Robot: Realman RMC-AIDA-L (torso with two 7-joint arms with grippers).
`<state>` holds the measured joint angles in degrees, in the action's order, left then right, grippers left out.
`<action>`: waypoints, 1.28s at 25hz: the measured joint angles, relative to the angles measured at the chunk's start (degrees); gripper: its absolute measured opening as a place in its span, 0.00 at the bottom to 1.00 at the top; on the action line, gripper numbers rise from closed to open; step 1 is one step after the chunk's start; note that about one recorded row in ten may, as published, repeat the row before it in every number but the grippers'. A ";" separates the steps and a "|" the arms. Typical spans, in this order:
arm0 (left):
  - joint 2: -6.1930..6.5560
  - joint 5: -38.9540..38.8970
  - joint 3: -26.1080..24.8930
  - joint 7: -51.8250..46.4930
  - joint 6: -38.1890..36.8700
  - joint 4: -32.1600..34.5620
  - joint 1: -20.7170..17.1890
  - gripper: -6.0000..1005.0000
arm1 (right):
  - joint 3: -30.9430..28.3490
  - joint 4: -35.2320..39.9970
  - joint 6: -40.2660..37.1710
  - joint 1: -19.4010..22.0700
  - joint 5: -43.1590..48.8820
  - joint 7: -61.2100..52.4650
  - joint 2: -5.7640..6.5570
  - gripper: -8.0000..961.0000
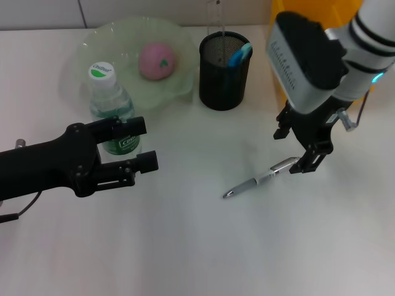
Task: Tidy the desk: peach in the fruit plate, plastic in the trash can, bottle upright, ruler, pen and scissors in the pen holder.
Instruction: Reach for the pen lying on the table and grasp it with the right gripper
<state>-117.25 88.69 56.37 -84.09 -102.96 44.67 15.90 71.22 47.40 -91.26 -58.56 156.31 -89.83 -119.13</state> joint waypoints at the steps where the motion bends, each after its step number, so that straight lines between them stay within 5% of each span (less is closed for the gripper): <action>1: -0.14 0.00 -0.27 0.13 0.05 -0.04 -0.18 0.79 | 0.38 -1.61 1.13 -0.82 0.21 1.12 -0.06 0.76; 12: -1.09 -0.26 -1.23 0.70 1.17 -1.36 -0.37 0.80 | 5.64 -8.81 7.23 -2.94 -0.51 8.32 -0.69 0.76; 18: -1.10 -0.46 -1.27 0.72 2.47 -2.03 0.15 0.80 | 7.14 -9.71 8.44 -2.67 -1.81 9.63 -0.69 0.52; 32: -1.39 -0.60 -0.86 0.50 2.70 -2.58 1.05 0.80 | 10.57 -11.98 11.65 -2.70 -3.78 10.75 -0.76 0.40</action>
<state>-118.64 88.09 55.51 -83.60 -100.25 42.09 16.95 81.80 35.42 -79.61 -61.26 152.53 -79.08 -119.88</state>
